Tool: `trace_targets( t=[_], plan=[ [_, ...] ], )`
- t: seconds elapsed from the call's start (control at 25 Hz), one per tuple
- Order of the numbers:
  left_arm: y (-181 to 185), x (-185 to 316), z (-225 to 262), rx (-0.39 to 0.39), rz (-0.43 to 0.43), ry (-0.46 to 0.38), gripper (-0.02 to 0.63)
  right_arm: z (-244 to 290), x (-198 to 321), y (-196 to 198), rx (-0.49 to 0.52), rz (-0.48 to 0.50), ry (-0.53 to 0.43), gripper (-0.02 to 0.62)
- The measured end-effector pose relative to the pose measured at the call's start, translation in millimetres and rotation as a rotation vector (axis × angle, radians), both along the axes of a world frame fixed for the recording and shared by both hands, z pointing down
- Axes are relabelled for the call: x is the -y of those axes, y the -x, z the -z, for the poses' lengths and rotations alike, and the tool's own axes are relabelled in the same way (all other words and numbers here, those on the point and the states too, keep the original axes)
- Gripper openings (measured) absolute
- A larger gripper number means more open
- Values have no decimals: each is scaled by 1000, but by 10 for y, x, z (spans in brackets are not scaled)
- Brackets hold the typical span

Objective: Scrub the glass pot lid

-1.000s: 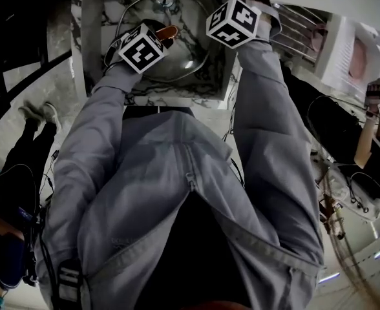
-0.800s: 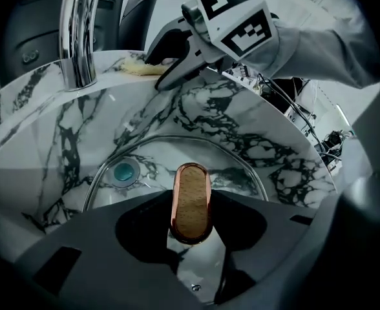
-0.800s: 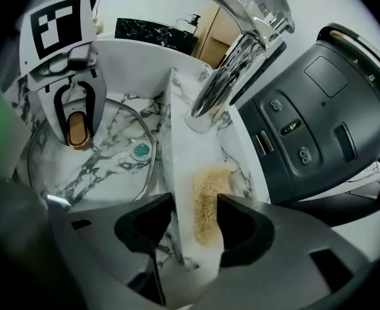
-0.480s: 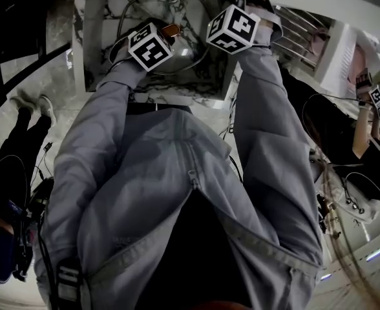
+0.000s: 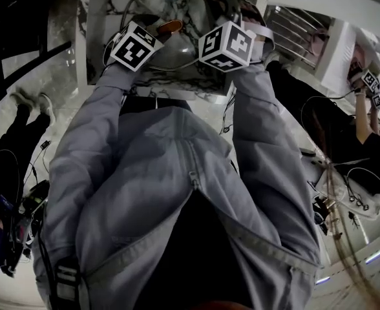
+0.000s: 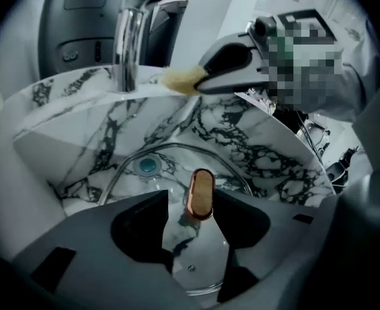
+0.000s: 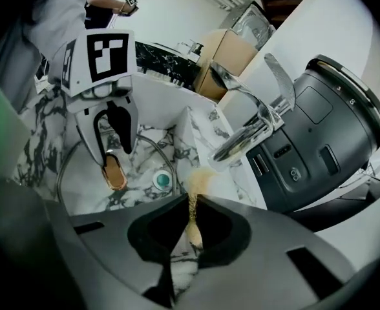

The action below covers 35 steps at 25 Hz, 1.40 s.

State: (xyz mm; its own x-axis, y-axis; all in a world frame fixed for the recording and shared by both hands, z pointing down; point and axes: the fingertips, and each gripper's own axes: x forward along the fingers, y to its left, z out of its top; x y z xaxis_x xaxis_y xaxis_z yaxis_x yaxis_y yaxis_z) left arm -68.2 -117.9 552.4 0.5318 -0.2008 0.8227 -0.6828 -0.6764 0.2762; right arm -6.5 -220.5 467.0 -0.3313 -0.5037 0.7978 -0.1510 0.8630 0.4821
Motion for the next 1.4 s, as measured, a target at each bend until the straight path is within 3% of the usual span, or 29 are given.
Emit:
trace_targets(
  t=[0.08,0.12,0.16,0.2,0.44,0.84,1.12,1.4],
  plan=[
    [192,30,158,-5,67,-45,219,-23,-93,126,5,21,17,49],
    [295,47,243,-12,108,-73,156,-40,-135,201,6,35,26,49],
    [391,63,327,-26,151,-98,43,-56,-171,281,7,49,34,49],
    [472,69,405,-44,188,-116,17,-72,-204,363,7,62,42,49],
    [836,47,718,-91,338,-170,17,-176,-319,895,-6,160,77,49],
    [1288,-8,868,-87,497,-155,15,-743,-502,1580,-97,294,201,49],
    [1374,-34,882,-106,531,-142,15,-1181,-548,1853,-248,393,231,49],
    [1407,-72,894,-174,570,-103,15,-1313,-776,1829,-334,422,245,49]
  ],
)
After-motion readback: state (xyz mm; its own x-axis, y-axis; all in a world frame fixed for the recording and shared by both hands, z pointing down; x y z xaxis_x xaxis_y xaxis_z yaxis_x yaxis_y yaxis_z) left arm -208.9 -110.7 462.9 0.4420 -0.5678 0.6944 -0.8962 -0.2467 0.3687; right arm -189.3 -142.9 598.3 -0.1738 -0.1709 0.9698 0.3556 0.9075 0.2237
